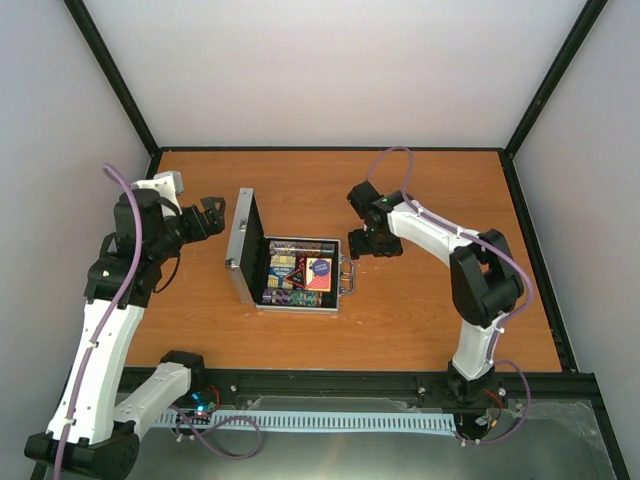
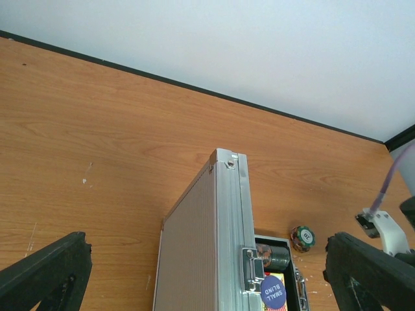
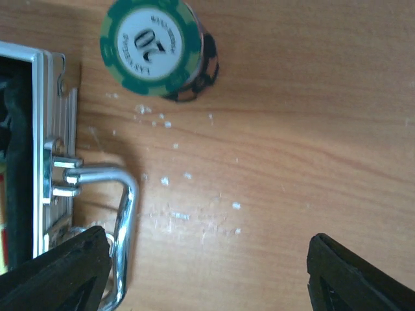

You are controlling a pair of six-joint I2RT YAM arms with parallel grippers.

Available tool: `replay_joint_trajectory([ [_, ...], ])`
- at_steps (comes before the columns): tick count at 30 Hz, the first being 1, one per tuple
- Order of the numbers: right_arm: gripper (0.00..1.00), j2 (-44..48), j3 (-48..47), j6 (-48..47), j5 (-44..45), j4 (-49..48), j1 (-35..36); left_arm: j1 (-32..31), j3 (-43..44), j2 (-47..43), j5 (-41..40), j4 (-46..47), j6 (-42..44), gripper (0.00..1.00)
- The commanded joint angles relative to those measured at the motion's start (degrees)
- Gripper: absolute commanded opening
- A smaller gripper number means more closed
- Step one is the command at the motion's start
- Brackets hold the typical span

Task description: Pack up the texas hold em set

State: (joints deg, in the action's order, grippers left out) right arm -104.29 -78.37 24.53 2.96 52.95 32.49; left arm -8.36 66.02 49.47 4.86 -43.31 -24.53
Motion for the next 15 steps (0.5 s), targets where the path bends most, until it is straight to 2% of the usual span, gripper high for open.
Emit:
replay_joint_trajectory([
  [1,0.84,-4.92,-6.56,1.34,1.89,0.51,-0.32,0.27,1.61,-0.42,-0.83,0.78,-0.08,1.00],
  [9,0.88,-15.76,-22.56,7.67,4.75,6.08,-0.32,0.28,2.25,-0.51,-1.99,0.20,-0.17,1.00],
  [15,0.89,-22.86,-29.02,12.61,6.10,10.77,-0.32,0.27,2.48,-0.24,-2.61,0.15,-0.25,1.00],
])
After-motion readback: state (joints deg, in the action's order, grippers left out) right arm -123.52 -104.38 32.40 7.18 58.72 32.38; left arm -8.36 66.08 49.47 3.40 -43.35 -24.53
